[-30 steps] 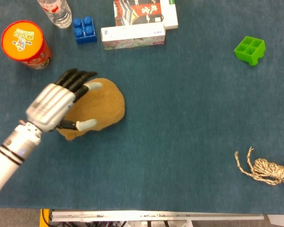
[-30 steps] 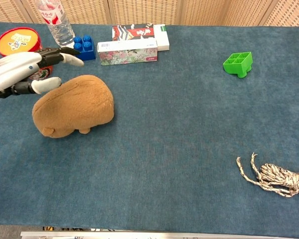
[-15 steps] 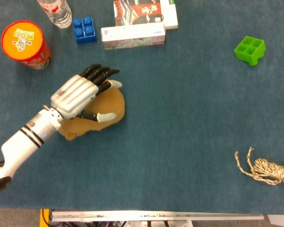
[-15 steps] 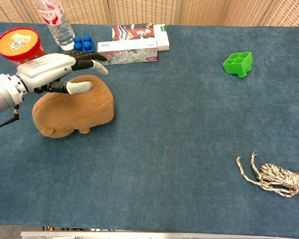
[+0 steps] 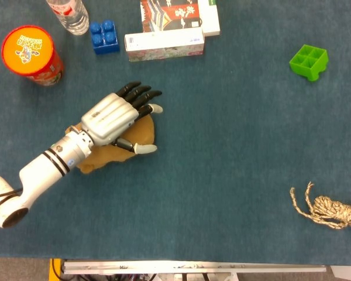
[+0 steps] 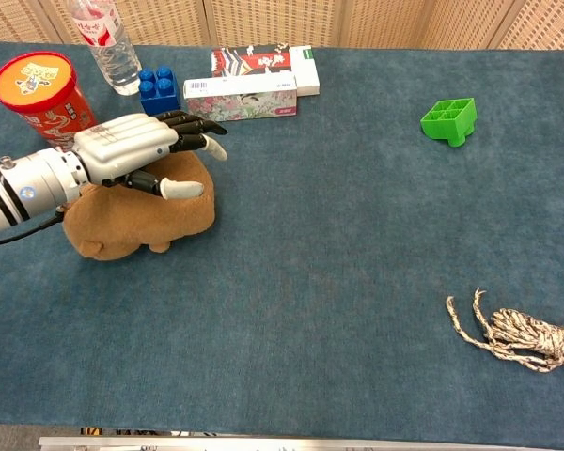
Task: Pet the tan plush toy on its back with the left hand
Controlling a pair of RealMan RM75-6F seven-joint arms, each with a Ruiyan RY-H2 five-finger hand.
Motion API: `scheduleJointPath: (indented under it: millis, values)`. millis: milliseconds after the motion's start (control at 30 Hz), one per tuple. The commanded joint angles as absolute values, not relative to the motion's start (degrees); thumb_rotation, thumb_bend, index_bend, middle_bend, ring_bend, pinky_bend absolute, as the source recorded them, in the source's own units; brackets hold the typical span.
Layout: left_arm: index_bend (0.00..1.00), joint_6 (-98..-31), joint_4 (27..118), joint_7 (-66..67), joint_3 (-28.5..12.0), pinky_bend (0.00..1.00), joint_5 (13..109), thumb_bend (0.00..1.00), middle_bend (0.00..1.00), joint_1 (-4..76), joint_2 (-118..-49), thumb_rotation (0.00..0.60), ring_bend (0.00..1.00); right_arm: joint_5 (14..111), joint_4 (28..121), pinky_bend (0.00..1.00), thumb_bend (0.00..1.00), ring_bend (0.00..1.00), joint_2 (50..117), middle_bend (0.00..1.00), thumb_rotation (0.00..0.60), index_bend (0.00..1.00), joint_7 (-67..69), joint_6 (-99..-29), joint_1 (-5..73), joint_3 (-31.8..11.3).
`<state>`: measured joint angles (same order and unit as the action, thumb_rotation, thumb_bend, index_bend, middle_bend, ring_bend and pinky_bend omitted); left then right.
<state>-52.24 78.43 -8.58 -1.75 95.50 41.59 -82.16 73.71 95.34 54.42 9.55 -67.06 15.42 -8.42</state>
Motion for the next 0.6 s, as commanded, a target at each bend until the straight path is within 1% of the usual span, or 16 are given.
scheduleJointPath:
  millis: [33, 333, 600]
  values:
    - [0.2, -51.4, 77.5, -8.1, -1.4, 0.0, 94.7, 0.0, 0.08, 42.2, -83.1, 0.0, 0.05, 73.7, 95.1, 0.0, 0.0, 0.0, 54.5, 0.04, 0.6, 0.0, 9.8, -66.9, 15.4, -8.3]
    - [0.2, -49.2, 76.7, -6.0, -0.5, 0.0, 91.9, 0.0, 0.08, 42.8, -83.8, 0.0, 0.05, 73.5, 94.5, 0.0, 0.0, 0.0, 54.6, 0.04, 0.6, 0.0, 10.6, -66.5, 15.1, -8.0]
    - [0.2, -49.4, 80.3, -1.9, -0.3, 0.0, 88.9, 0.0, 0.08, 41.9, -81.0, 0.0, 0.05, 74.0, 93.9, 0.0, 0.0, 0.0, 54.6, 0.04, 0.6, 0.0, 11.7, -66.3, 15.0, -7.8]
